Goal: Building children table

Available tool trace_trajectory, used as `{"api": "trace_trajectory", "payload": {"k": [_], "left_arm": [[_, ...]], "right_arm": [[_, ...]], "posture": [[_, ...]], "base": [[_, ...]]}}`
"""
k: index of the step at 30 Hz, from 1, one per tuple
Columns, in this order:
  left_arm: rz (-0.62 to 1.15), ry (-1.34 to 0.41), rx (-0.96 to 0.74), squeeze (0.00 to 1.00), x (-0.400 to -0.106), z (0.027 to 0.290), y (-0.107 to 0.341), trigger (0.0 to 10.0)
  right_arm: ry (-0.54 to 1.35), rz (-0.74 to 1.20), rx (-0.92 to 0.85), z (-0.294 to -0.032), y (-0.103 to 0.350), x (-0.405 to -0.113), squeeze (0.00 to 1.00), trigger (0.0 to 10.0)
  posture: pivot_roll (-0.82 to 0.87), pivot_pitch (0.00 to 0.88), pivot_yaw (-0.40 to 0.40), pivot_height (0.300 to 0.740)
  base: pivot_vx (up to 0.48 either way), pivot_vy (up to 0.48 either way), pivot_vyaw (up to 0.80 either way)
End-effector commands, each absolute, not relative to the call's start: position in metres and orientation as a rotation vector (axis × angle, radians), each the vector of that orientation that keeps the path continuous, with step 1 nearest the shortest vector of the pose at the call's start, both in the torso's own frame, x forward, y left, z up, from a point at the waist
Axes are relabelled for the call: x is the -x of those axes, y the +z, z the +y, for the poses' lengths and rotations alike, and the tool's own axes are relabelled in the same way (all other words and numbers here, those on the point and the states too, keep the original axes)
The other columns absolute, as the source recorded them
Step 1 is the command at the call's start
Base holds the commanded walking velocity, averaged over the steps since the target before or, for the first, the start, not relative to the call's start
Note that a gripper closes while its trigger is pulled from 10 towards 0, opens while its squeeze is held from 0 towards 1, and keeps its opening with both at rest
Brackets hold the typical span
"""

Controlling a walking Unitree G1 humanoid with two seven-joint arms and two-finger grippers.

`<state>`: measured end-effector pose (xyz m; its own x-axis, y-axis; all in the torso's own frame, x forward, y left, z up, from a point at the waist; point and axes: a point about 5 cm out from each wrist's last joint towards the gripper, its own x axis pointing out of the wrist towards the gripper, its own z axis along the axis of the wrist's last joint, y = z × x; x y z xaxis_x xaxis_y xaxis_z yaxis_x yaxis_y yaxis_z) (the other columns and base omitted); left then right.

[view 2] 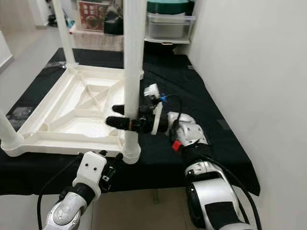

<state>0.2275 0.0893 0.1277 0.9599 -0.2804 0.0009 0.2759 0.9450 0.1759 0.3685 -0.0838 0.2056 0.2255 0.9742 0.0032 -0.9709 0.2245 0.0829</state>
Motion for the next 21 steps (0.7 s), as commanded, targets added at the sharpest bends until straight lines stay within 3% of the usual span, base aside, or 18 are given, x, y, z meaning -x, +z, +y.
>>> {"api": "trace_trajectory", "payload": {"k": [1,3,6,7,8,13,15,17,21], "left_arm": [[-0.016,-0.288,-0.176,0.00,-0.226,0.087,0.125,10.0],[-0.016,-0.287,-0.176,0.00,-0.226,0.087,0.125,10.0],[-0.015,-0.288,-0.177,0.00,-0.226,0.087,0.124,10.0],[-0.015,-0.288,-0.177,0.00,-0.226,0.087,0.124,10.0],[-0.014,-0.289,-0.179,0.00,-0.226,0.087,0.124,10.0],[-0.013,-0.293,-0.180,0.00,-0.226,0.087,0.124,10.0],[-0.013,-0.297,-0.184,0.00,-0.226,0.087,0.123,10.0],[-0.013,-0.297,-0.184,0.00,-0.226,0.087,0.123,10.0],[-0.013,-0.298,-0.186,0.00,-0.226,0.087,0.123,10.0]], "right_arm": [[1.222,0.076,0.028,-0.076,0.199,-0.375,0.00,0.0],[1.135,0.075,0.061,-0.074,0.197,-0.380,0.00,0.0],[0.798,0.043,0.024,-0.092,0.201,-0.396,0.00,0.0],[0.798,0.043,0.024,-0.092,0.201,-0.396,0.00,0.0],[0.551,0.033,-0.041,-0.112,0.203,-0.404,0.00,0.0],[0.301,0.039,-0.087,-0.130,0.196,-0.404,0.00,0.0],[-0.011,0.028,-0.158,-0.144,0.187,-0.394,0.00,0.0],[-0.011,0.028,-0.158,-0.144,0.187,-0.394,0.00,0.0],[-0.205,0.022,-0.204,-0.150,0.181,-0.383,0.00,0.0]], "posture": [[0.10,0.021,-0.114,0.740],[0.10,0.021,-0.114,0.740],[0.09,0.017,-0.107,0.740],[0.09,0.017,-0.107,0.740],[0.09,0.016,-0.102,0.740],[0.08,0.014,-0.096,0.740],[0.08,0.011,-0.092,0.740],[0.08,0.011,-0.092,0.740],[0.08,0.011,-0.088,0.740]], "base": [[0.000,0.000,0.00],[0.000,0.000,0.00],[0.000,0.000,0.00],[0.000,0.000,0.00],[0.000,0.000,0.00],[0.000,0.000,0.00],[0.000,0.000,0.00],[0.000,0.000,0.00],[0.000,0.000,0.00]]}}
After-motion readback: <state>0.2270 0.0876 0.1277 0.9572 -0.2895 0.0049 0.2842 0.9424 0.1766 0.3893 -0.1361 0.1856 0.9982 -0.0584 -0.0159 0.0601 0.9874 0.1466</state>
